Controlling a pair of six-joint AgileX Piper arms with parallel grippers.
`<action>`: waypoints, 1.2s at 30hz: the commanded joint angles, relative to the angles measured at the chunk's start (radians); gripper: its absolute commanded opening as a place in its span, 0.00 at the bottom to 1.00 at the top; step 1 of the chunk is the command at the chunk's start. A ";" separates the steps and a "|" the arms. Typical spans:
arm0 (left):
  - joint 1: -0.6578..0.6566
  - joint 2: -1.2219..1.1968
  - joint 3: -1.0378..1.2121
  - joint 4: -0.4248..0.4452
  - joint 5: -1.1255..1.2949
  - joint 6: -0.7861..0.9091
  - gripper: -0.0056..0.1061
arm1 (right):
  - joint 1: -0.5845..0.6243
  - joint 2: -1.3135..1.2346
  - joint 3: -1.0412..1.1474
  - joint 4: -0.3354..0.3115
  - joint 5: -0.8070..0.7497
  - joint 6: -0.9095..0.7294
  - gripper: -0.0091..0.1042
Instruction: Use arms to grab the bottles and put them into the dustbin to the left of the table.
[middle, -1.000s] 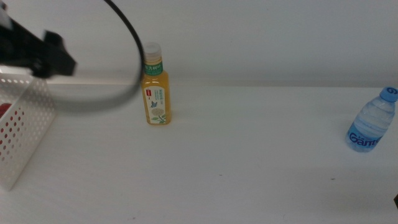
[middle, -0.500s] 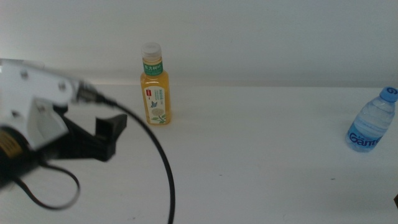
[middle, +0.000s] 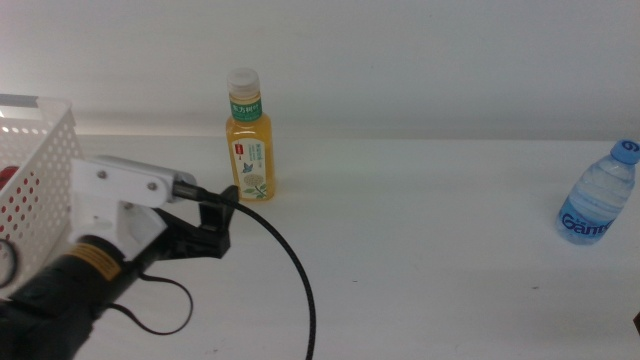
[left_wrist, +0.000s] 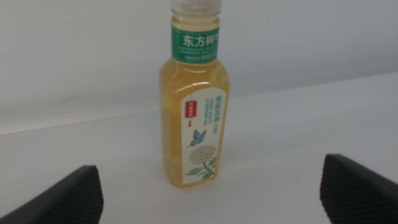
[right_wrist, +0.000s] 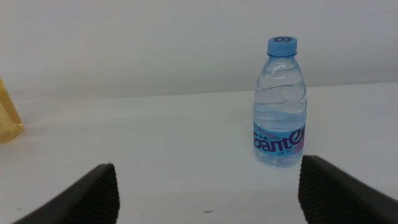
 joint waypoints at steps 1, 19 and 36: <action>-0.009 0.083 -0.003 0.025 -0.133 -0.043 0.89 | -0.006 -0.039 0.043 -0.007 -0.009 -0.009 0.76; -0.169 0.319 -0.209 -0.300 -0.191 0.080 0.89 | -0.006 -0.039 0.043 -0.007 -0.009 -0.009 0.76; -0.173 0.522 -0.311 -0.331 -0.296 0.103 0.89 | -0.006 -0.039 0.043 -0.007 -0.009 -0.009 0.76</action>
